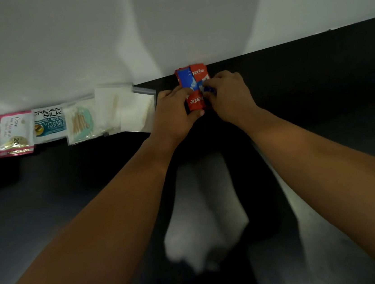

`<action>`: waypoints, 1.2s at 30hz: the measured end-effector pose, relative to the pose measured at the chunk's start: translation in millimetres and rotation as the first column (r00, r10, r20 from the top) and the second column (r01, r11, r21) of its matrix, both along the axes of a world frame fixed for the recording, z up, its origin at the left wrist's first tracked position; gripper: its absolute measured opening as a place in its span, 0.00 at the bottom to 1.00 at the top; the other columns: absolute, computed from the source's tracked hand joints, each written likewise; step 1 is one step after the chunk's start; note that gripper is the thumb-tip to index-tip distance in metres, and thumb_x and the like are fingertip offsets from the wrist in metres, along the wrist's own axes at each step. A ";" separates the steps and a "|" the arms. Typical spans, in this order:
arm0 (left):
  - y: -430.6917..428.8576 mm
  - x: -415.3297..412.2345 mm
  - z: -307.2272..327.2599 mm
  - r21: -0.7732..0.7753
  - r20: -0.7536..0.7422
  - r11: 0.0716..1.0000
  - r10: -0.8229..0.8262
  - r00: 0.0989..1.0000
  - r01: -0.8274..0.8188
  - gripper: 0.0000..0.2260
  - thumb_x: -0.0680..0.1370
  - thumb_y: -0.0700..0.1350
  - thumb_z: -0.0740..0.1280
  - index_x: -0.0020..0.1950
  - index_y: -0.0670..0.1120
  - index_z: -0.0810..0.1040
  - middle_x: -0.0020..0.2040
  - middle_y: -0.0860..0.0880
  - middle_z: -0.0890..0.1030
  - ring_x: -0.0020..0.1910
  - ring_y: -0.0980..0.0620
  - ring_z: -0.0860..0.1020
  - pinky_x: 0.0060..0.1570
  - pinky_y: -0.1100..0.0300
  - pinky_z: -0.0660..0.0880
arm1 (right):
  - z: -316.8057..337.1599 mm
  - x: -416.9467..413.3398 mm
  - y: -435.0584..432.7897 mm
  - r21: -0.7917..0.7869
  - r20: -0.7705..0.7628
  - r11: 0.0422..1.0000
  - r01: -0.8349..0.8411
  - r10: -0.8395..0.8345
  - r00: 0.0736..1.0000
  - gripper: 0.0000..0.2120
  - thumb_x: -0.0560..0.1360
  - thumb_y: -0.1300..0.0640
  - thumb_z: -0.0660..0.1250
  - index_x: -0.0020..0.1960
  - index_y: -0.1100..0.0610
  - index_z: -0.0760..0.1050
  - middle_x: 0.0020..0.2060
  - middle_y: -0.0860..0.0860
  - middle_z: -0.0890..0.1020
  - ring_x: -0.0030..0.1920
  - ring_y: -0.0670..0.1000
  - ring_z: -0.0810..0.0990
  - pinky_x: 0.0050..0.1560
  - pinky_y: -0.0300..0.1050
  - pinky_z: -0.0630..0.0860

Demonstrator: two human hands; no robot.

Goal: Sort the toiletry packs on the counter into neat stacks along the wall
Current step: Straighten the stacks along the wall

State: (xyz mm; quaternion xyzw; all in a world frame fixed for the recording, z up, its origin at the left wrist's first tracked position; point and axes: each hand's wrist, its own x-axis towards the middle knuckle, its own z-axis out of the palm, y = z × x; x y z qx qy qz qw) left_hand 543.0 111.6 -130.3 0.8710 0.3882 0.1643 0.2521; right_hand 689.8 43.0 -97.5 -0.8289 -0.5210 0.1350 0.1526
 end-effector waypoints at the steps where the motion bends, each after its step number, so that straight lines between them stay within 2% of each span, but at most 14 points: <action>1: -0.4 -0.5 -0.1 -0.002 -0.005 1.000 -0.001 1.000 0.001 0.26 0.74 0.54 0.73 0.69 0.47 0.75 0.67 0.48 0.77 0.66 0.47 0.70 0.61 0.62 0.63 | -0.5 -1.0 -0.1 -0.007 -0.012 1.000 0.006 -0.006 1.000 0.20 0.81 0.53 0.63 0.72 0.52 0.71 0.69 0.56 0.71 0.67 0.56 0.67 0.65 0.49 0.68; 5: -1.4 0.0 0.3 0.014 -0.013 1.000 0.014 1.000 -0.014 0.25 0.75 0.54 0.72 0.70 0.47 0.74 0.68 0.49 0.77 0.66 0.48 0.70 0.62 0.62 0.63 | -2.3 -6.6 1.0 0.002 -0.087 0.999 0.041 -0.040 0.995 0.21 0.81 0.55 0.63 0.73 0.53 0.69 0.69 0.56 0.69 0.68 0.56 0.67 0.67 0.48 0.67; 10: -3.5 1.7 10.3 -0.013 -0.001 1.000 0.018 1.000 -0.018 0.27 0.74 0.54 0.74 0.70 0.46 0.74 0.66 0.47 0.78 0.65 0.46 0.71 0.63 0.57 0.68 | -4.1 -9.1 2.0 0.032 -0.132 0.994 0.104 -0.099 0.986 0.22 0.80 0.54 0.65 0.73 0.54 0.69 0.67 0.57 0.70 0.66 0.55 0.70 0.66 0.47 0.68; 12: -6.8 -0.7 17.4 -0.007 0.035 0.999 0.041 0.999 -0.041 0.27 0.73 0.54 0.74 0.69 0.46 0.74 0.65 0.47 0.78 0.63 0.47 0.74 0.60 0.60 0.67 | -4.0 -9.5 0.7 0.045 -0.157 0.991 0.125 -0.117 0.981 0.23 0.79 0.51 0.65 0.73 0.54 0.69 0.66 0.57 0.70 0.66 0.55 0.70 0.66 0.48 0.70; 15: -10.8 -15.2 29.3 0.127 0.149 0.982 0.119 0.982 -0.138 0.21 0.75 0.52 0.72 0.65 0.44 0.78 0.60 0.46 0.81 0.59 0.47 0.77 0.58 0.64 0.66 | 0.4 -15.0 -3.3 0.052 -0.040 0.987 0.155 -0.153 0.988 0.24 0.78 0.48 0.66 0.72 0.54 0.69 0.67 0.57 0.70 0.67 0.57 0.68 0.66 0.52 0.71; 17: -8.3 -33.9 36.1 0.241 0.251 0.940 0.182 0.951 -0.243 0.16 0.77 0.48 0.70 0.61 0.42 0.80 0.56 0.44 0.83 0.55 0.44 0.79 0.57 0.63 0.68 | 6.5 -28.7 -5.6 0.194 0.050 0.972 0.129 -0.141 0.989 0.22 0.77 0.50 0.66 0.69 0.55 0.72 0.66 0.56 0.71 0.66 0.56 0.69 0.66 0.51 0.71; 19: 0.2 -57.7 40.3 0.289 0.314 0.893 0.251 0.916 -0.344 0.13 0.78 0.45 0.67 0.59 0.41 0.80 0.54 0.43 0.82 0.53 0.41 0.78 0.56 0.60 0.68 | 13.0 -54.1 -5.7 0.368 0.022 0.930 0.013 -0.022 1.000 0.18 0.78 0.54 0.66 0.66 0.58 0.75 0.64 0.56 0.75 0.64 0.54 0.72 0.66 0.45 0.70; 21: 15.2 -82.7 43.2 0.264 0.264 0.860 0.370 0.891 -0.436 0.13 0.78 0.44 0.66 0.60 0.42 0.80 0.57 0.41 0.80 0.56 0.40 0.77 0.59 0.55 0.68 | 13.2 -81.3 0.7 0.404 -0.061 0.904 -0.140 0.179 0.982 0.17 0.77 0.57 0.66 0.65 0.60 0.76 0.62 0.57 0.77 0.63 0.55 0.75 0.66 0.44 0.69; 22: 23.7 -94.5 43.5 0.231 0.192 0.844 0.448 0.873 -0.484 0.14 0.78 0.45 0.66 0.62 0.42 0.79 0.59 0.41 0.79 0.58 0.39 0.75 0.61 0.53 0.68 | 10.4 -93.4 5.0 0.366 -0.094 0.906 -0.212 0.263 0.960 0.20 0.76 0.57 0.68 0.66 0.61 0.75 0.63 0.58 0.77 0.64 0.56 0.75 0.67 0.45 0.68; 24: 40.6 -114.0 42.1 0.145 0.000 0.815 0.568 0.823 -0.562 0.17 0.79 0.47 0.66 0.66 0.43 0.77 0.64 0.39 0.76 0.64 0.39 0.73 0.65 0.52 0.66 | 2.7 -112.4 13.2 0.196 -0.146 0.924 -0.328 0.358 0.922 0.30 0.75 0.52 0.71 0.73 0.60 0.68 0.71 0.59 0.70 0.72 0.59 0.67 0.73 0.48 0.62; 26: 52.9 -125.7 37.6 0.090 -0.158 0.824 0.567 0.808 -0.560 0.19 0.80 0.49 0.66 0.68 0.41 0.75 0.65 0.37 0.76 0.65 0.39 0.73 0.65 0.52 0.66 | -7.1 -123.8 20.1 0.011 -0.163 0.922 -0.386 0.382 0.909 0.38 0.75 0.49 0.71 0.78 0.57 0.59 0.77 0.59 0.59 0.77 0.58 0.56 0.76 0.49 0.54; 28: 57.4 -128.8 34.9 0.069 -0.228 0.858 0.510 0.829 -0.509 0.20 0.80 0.49 0.65 0.68 0.39 0.75 0.64 0.37 0.77 0.64 0.39 0.74 0.64 0.52 0.66 | -14.1 -130.7 26.2 0.000 -0.152 0.924 -0.382 0.378 0.913 0.35 0.77 0.52 0.69 0.79 0.58 0.57 0.78 0.59 0.56 0.79 0.58 0.52 0.77 0.49 0.51; 31: 59.2 -125.8 37.2 0.065 -0.218 0.875 0.481 0.849 -0.479 0.18 0.79 0.49 0.66 0.63 0.38 0.77 0.60 0.38 0.79 0.62 0.39 0.75 0.61 0.53 0.68 | -17.1 -135.9 36.5 0.095 -0.142 0.945 -0.315 0.326 0.935 0.26 0.79 0.60 0.62 0.76 0.60 0.63 0.77 0.59 0.61 0.77 0.58 0.58 0.76 0.46 0.52; 36: 64.2 -122.1 42.0 0.103 -0.256 0.868 0.495 0.830 -0.485 0.15 0.77 0.49 0.67 0.55 0.38 0.80 0.56 0.39 0.82 0.58 0.39 0.78 0.57 0.52 0.71 | -15.7 -139.0 50.1 0.137 -0.122 0.947 -0.291 0.308 0.944 0.19 0.81 0.61 0.60 0.71 0.59 0.72 0.76 0.60 0.63 0.74 0.60 0.65 0.72 0.47 0.60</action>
